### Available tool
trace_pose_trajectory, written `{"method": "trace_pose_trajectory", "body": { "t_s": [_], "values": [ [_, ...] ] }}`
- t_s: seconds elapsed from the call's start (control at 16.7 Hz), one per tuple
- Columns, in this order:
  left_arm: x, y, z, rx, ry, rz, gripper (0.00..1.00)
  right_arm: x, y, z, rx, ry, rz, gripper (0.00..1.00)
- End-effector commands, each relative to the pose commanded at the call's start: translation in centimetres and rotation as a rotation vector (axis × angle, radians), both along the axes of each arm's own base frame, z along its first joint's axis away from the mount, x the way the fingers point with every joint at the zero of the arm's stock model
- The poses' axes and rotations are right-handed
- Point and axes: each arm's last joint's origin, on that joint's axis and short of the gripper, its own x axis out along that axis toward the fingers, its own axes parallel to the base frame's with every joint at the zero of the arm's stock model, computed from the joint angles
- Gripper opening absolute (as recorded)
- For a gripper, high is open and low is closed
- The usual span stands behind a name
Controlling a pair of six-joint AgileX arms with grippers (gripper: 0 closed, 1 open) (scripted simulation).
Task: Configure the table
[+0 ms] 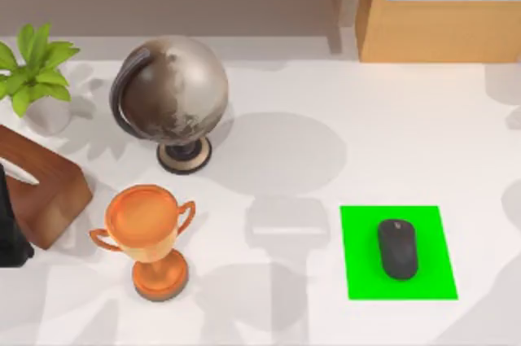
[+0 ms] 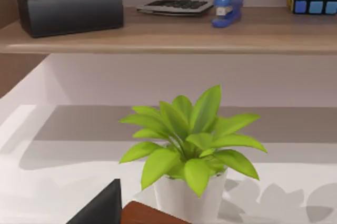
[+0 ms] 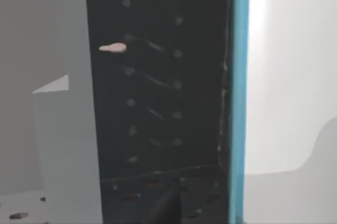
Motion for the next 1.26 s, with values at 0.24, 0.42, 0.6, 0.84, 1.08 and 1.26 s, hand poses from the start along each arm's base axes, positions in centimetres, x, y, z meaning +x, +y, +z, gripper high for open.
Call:
{"method": "trace_pose_trajectory", "body": {
  "t_s": [0.24, 0.42, 0.6, 0.84, 1.08, 1.26],
  "values": [
    [0.0, 0.0, 0.0, 0.000, 0.000, 0.000, 1.00, 0.0, 0.0, 0.0, 0.000, 0.000, 0.000, 1.00],
    [0.0, 0.0, 0.0, 0.000, 0.000, 0.000, 1.00, 0.0, 0.0, 0.0, 0.000, 0.000, 0.000, 1.00],
    [0.0, 0.0, 0.0, 0.000, 0.000, 0.000, 1.00, -0.1, -0.1, 0.0, 0.000, 0.000, -0.002, 1.00],
    [0.0, 0.0, 0.0, 0.000, 0.000, 0.000, 1.00, -1.6, 0.0, 0.1, -0.002, 0.000, 0.000, 1.00],
    [0.0, 0.0, 0.0, 0.000, 0.000, 0.000, 1.00, -3.6, 0.0, 0.0, -0.001, 0.002, -0.001, 1.00],
    [0.0, 0.0, 0.0, 0.000, 0.000, 0.000, 1.00, -5.0, 0.0, 0.0, 0.000, 0.000, -0.002, 1.00]
  ]
}}
